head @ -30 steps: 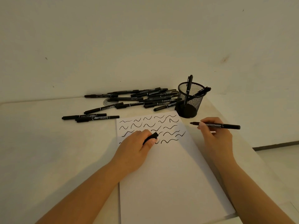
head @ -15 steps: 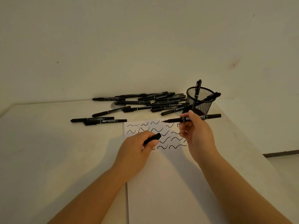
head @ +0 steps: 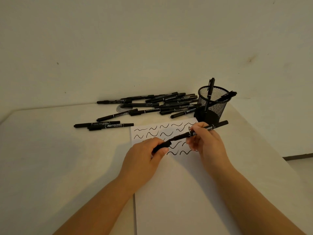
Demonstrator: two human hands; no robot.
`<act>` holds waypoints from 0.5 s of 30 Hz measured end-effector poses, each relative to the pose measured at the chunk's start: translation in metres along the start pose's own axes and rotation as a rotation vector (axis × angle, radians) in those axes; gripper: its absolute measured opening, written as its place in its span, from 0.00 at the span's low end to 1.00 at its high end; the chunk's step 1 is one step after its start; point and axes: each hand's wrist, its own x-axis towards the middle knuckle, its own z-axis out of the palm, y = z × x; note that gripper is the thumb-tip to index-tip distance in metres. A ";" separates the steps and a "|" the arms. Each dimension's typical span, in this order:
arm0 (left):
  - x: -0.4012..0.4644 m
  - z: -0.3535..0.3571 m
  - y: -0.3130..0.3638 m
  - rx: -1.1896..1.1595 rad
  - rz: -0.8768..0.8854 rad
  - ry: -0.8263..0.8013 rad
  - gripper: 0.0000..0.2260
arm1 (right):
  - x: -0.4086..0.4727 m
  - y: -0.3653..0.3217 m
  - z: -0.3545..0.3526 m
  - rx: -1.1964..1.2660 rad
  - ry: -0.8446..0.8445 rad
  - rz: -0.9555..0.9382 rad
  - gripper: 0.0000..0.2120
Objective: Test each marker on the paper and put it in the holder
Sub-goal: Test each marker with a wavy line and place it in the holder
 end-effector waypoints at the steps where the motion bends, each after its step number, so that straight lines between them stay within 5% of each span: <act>1: 0.000 0.000 0.000 -0.002 -0.002 -0.002 0.07 | -0.001 -0.001 0.000 0.010 0.005 -0.004 0.12; 8: 0.000 -0.002 0.003 -0.049 -0.011 -0.003 0.05 | -0.004 -0.001 0.002 -0.032 0.001 0.007 0.10; 15: -0.002 -0.003 0.007 -0.142 0.036 0.000 0.04 | -0.009 -0.001 0.007 -0.187 -0.201 -0.043 0.08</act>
